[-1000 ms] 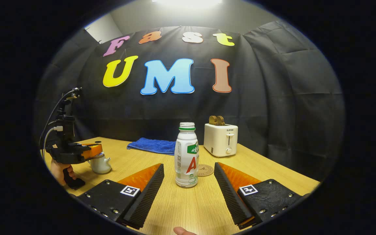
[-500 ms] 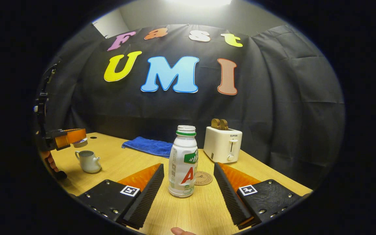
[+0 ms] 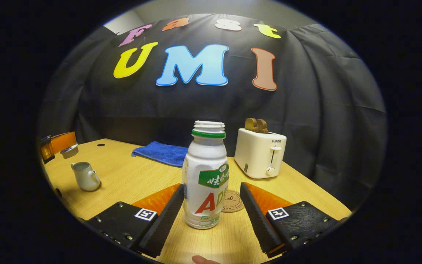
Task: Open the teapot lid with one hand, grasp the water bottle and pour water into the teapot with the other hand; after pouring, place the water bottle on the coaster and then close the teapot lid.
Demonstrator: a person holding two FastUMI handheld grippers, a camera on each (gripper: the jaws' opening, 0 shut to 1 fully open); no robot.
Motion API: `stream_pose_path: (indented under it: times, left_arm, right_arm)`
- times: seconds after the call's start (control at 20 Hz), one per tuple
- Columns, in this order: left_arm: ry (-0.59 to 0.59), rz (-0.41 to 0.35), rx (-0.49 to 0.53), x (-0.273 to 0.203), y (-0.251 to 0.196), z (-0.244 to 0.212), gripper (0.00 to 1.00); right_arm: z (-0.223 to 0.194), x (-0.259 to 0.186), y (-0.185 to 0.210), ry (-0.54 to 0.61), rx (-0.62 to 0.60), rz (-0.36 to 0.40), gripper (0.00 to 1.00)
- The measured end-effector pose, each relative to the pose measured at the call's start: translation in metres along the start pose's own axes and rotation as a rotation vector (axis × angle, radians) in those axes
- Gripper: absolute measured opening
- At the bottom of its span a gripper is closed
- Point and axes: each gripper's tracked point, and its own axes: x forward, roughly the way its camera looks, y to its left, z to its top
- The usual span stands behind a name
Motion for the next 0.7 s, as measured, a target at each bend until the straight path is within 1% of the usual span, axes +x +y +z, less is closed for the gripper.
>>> stream_pose_path:
  times: [0.15, 0.2, 0.3, 0.35, 0.4, 0.5, 0.55, 0.65, 0.7]
  left_arm:
    - [-0.009, 0.0, 0.001, -0.003, 0.0, 0.002, 0.12]
    - [-0.011, 0.0, -0.002, -0.004, 0.001, 0.004, 0.17]
    - [-0.012, 0.005, -0.006, -0.004, 0.004, 0.003, 0.17]
    - [-0.012, 0.008, -0.008, -0.003, 0.005, 0.002, 0.12]
    - [-0.014, 0.01, -0.011, -0.003, 0.005, 0.004, 0.16]
    - [-0.021, 0.012, -0.014, -0.005, 0.006, 0.005, 0.16]
    - [-0.025, 0.01, -0.015, -0.006, 0.005, 0.007, 0.16]
    - [-0.029, 0.002, -0.012, -0.008, 0.0, 0.011, 0.16]
    - [-0.035, -0.005, -0.012, -0.012, -0.002, 0.018, 0.12]
  right_arm:
    - [0.001, 0.015, 0.002, 0.006, -0.018, 0.003, 0.95]
    - [-0.002, 0.02, 0.003, 0.014, -0.014, 0.007, 0.95]
    - [-0.009, 0.022, 0.007, 0.028, 0.011, 0.034, 0.95]
    - [-0.009, 0.02, 0.008, 0.031, 0.02, 0.038, 0.87]
    - [-0.009, 0.019, 0.006, 0.027, 0.028, 0.035, 0.78]
    - [-0.004, 0.013, 0.003, 0.015, 0.011, 0.025, 0.75]
    - [-0.001, 0.011, 0.001, 0.011, -0.007, 0.017, 0.72]
    - [0.006, 0.005, 0.002, 0.001, -0.018, 0.021, 0.72]
    - [0.008, 0.001, 0.003, 0.002, -0.027, 0.022, 0.72]
